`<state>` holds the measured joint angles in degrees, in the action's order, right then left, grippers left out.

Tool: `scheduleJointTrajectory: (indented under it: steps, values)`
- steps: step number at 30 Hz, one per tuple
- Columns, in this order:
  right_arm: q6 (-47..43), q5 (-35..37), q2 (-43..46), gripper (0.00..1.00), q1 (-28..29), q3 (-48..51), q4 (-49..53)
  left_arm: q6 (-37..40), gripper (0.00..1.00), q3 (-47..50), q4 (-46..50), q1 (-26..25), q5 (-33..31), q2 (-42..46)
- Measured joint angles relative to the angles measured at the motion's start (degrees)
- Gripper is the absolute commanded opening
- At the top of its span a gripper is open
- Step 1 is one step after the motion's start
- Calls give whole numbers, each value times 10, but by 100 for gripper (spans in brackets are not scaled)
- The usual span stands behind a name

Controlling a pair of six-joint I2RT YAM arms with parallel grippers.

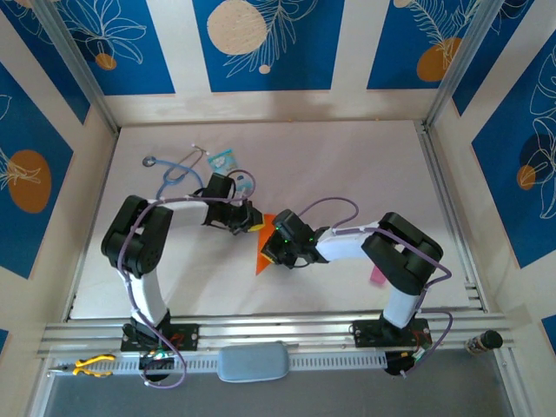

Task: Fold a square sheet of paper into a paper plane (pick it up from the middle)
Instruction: Rotate the paper at the center of the table.

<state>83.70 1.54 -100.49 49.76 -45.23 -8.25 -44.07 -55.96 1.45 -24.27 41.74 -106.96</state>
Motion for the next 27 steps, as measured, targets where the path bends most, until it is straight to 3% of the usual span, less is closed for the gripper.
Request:
scheduleJointTrajectory:
  steps: [6,12,16,22,27]
  values:
    - [-26,0,2,18,2,-11,19,7,8,-2,1,-1,-3,-33]
    - [-83,30,59,26,-6,-20,112,35,6,-6,17,-1,-12,-35]
    - [-113,36,107,38,-53,-11,144,56,5,-8,27,-2,-15,-35]
    - [-143,9,141,40,-136,48,131,74,5,-8,31,-2,-15,-35]
    - [-158,-37,137,39,-155,63,106,83,5,-10,38,-2,-15,-34]
